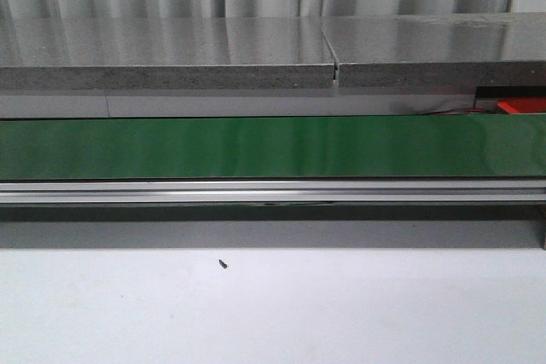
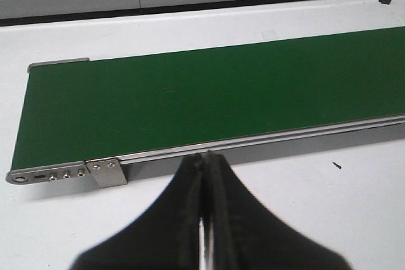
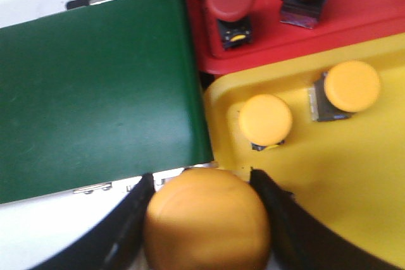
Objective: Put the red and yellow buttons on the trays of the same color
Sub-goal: 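Carry the yellow button into the yellow tray and open the right gripper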
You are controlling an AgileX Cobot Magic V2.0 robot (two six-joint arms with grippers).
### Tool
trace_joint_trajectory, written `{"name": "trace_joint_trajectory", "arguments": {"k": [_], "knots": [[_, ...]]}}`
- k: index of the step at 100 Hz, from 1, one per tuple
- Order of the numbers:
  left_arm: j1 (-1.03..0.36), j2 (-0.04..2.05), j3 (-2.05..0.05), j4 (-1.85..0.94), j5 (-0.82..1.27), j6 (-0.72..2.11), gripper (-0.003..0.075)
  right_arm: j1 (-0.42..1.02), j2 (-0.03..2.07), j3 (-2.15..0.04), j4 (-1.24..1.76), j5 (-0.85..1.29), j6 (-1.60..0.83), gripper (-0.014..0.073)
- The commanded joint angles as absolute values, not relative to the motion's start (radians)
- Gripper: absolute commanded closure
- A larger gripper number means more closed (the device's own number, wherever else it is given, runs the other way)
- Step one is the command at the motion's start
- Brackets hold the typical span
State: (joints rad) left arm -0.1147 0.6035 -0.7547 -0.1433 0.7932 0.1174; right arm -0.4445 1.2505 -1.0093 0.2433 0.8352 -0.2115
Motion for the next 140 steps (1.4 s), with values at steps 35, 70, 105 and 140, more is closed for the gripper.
{"name": "trace_joint_trajectory", "arguments": {"k": [35,70,105,140], "knots": [[-0.122,0.605,-0.782,-0.154,0.727,0.119,0.0739,-0.58,1.258,-1.034,0.061,0.776,0.09,0.0456],[-0.122,0.605,-0.782,-0.154,0.727,0.119,0.0739,-0.642,1.396,-1.031,0.061,0.76,0.133,0.0456],[-0.122,0.605,-0.782,-0.154,0.727,0.119,0.0738,-0.643,1.501,-0.998,0.067,0.701,0.139,0.0456],[-0.122,0.605,-0.782,-0.154,0.727,0.119,0.0738,-0.643,1.535,-0.907,0.092,0.58,0.14,0.0431]]}}
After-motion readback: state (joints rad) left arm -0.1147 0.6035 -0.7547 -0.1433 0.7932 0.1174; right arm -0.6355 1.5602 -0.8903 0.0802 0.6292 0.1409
